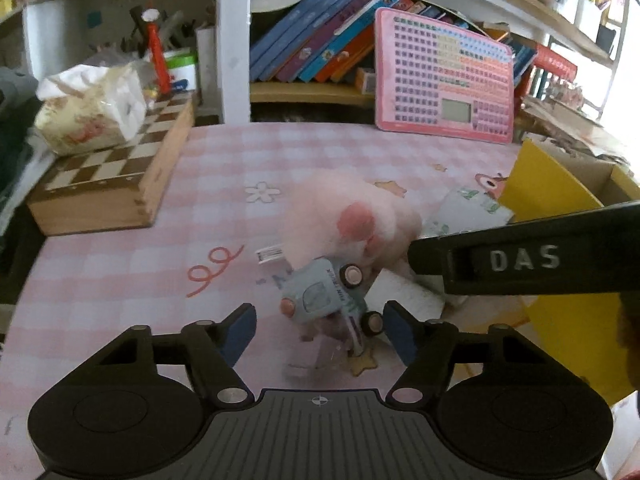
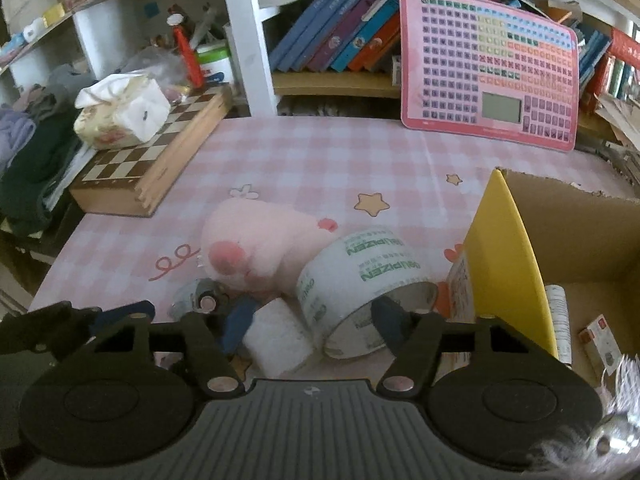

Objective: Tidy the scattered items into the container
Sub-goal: 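Grasp the toy car with the left tool while the right grasps the tape roll, then lift the toy car and tape roll and carry them over the yellow box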

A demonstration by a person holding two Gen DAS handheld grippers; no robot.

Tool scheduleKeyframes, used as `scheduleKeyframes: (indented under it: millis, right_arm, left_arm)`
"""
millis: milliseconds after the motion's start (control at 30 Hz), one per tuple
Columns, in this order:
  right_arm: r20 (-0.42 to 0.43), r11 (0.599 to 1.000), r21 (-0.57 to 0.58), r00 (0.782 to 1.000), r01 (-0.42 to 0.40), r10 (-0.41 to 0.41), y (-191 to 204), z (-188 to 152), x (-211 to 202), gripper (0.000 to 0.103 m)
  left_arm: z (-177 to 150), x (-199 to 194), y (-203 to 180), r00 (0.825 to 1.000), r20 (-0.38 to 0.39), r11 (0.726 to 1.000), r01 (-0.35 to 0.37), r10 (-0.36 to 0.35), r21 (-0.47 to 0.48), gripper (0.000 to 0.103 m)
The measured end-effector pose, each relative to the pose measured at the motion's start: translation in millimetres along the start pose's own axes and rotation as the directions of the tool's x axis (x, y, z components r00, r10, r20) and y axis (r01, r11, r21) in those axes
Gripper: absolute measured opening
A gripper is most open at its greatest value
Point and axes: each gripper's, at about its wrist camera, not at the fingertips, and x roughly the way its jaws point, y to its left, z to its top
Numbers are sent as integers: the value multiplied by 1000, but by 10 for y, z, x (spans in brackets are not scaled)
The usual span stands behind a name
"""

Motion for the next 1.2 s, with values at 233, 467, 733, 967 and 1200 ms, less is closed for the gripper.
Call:
scheduleKeyframes:
  millis: [233,467,733,967,1200]
  right_arm:
    - [-5,999,14,999,-45,45,-62,0,69,16]
    - [82,994,-68,992,-90,96,25,-38,-146,11]
    - [103,989,-60,985,-135,140,65,-102,-404,10]
    - [114,985,-74,980,-154,162,147,-239,-621,10]
    - [131,979,-94,973,-179,191,237,-399,-909,10]
  left_arm:
    - [-50,55,-74,997,-30,998,70,-70,8,49]
    - [-64,-130,0,999,-16,999,45,-46,-30,37]
    - [-200,-529,157,999,21,993,29,-27,-112,37]
    - [-352,-845,202,999,45,989,18,-11,-146,37]
    - [-486,-1206,202,996,89,987,20,-6,-157,37]
